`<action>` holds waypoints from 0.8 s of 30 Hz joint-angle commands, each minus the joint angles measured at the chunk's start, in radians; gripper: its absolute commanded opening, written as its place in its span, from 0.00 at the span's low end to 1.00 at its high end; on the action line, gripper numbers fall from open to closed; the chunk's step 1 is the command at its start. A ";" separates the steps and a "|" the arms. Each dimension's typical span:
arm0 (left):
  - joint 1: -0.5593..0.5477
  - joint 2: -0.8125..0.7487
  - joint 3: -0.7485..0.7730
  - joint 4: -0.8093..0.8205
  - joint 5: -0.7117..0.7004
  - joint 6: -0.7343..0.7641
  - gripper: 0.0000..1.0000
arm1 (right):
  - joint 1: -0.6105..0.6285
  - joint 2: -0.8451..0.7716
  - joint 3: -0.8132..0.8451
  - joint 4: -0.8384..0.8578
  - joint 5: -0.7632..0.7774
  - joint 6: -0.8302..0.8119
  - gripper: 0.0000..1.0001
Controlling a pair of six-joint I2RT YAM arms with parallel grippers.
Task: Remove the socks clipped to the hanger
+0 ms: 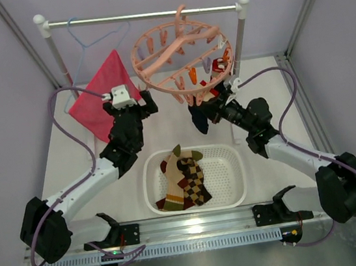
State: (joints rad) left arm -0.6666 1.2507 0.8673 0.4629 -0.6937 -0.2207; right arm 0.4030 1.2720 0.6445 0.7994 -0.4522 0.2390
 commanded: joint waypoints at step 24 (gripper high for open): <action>-0.513 -0.290 -0.441 0.353 -0.171 0.155 1.00 | 0.332 -0.178 0.006 -0.230 0.343 -0.075 0.04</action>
State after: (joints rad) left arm -1.1568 1.0363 0.4587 0.7414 -0.7921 -0.0902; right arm 0.7097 1.1164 0.6338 0.5442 -0.1665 0.1810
